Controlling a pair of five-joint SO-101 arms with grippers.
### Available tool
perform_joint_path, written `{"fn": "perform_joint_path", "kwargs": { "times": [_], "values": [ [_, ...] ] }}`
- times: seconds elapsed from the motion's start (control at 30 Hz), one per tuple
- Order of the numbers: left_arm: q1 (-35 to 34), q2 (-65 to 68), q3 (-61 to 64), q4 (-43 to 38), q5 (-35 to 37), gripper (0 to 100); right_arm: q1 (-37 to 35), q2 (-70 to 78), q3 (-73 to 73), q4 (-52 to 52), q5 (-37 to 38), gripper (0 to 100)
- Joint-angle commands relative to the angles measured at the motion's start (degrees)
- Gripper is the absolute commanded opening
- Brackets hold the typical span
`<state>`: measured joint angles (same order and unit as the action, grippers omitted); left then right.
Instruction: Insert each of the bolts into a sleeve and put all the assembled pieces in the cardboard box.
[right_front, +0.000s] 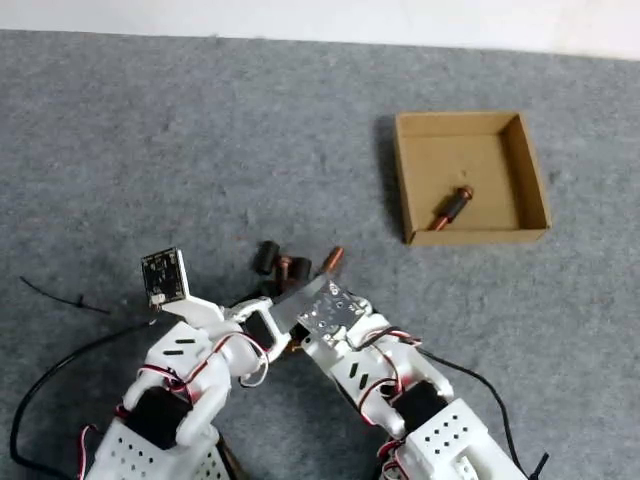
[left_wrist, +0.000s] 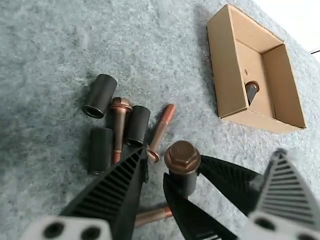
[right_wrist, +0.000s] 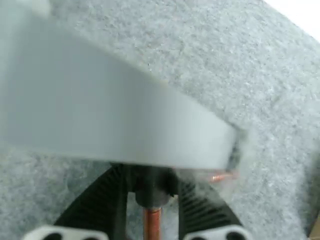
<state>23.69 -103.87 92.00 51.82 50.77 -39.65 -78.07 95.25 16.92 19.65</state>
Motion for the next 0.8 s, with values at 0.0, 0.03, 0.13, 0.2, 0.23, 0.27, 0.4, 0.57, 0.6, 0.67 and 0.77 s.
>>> {"fn": "perform_joint_path", "kwargs": {
  "times": [0.0,0.03,0.13,0.2,0.23,0.27,0.4,0.57,0.6,0.67,0.77],
  "values": [
    [-4.9,-0.9,-4.4,0.2,3.9,35,0.7,-1.1,-0.4,-1.5,0.4,0.3],
    [-7.3,-0.9,-5.1,0.1,4.7,35,0.7,-1.1,-0.4,-1.5,0.4,0.3],
    [-15.0,-0.9,-6.1,0.0,6.3,35,0.7,-1.1,-0.5,-1.5,0.3,0.3],
    [-18.8,-0.9,-6.1,-1.4,6.3,35,0.9,-1.1,-0.7,-1.5,0.2,0.3],
    [-20.2,-0.9,-6.0,-2.4,6.3,35,1.5,-1.1,-0.7,-1.5,0.2,0.3],
    [-21.3,-0.9,-5.6,-3.3,6.3,35,2.3,-1.1,-0.7,-1.5,0.2,0.3],
    [-22.5,-0.9,-2.9,-6.9,6.3,35,5.7,-1.1,-0.7,-1.5,0.1,0.3],
    [-22.5,-0.9,-1.6,-8.1,6.2,35,8.3,-1.1,-0.7,-2.3,-0.4,0.3],
    [-22.5,-0.9,-1.6,-8.0,6.2,34,8.8,-1.1,-0.7,-3.5,-1.9,0.3],
    [-22.8,-0.9,-1.7,-8.0,6.2,30,10.9,-1.1,-0.4,-5.8,-6.3,0.3],
    [-23.8,-0.9,-1.9,-8.0,6.0,21,14.5,-1.1,-0.3,-8.0,-11.3,0.3]
  ]
}}
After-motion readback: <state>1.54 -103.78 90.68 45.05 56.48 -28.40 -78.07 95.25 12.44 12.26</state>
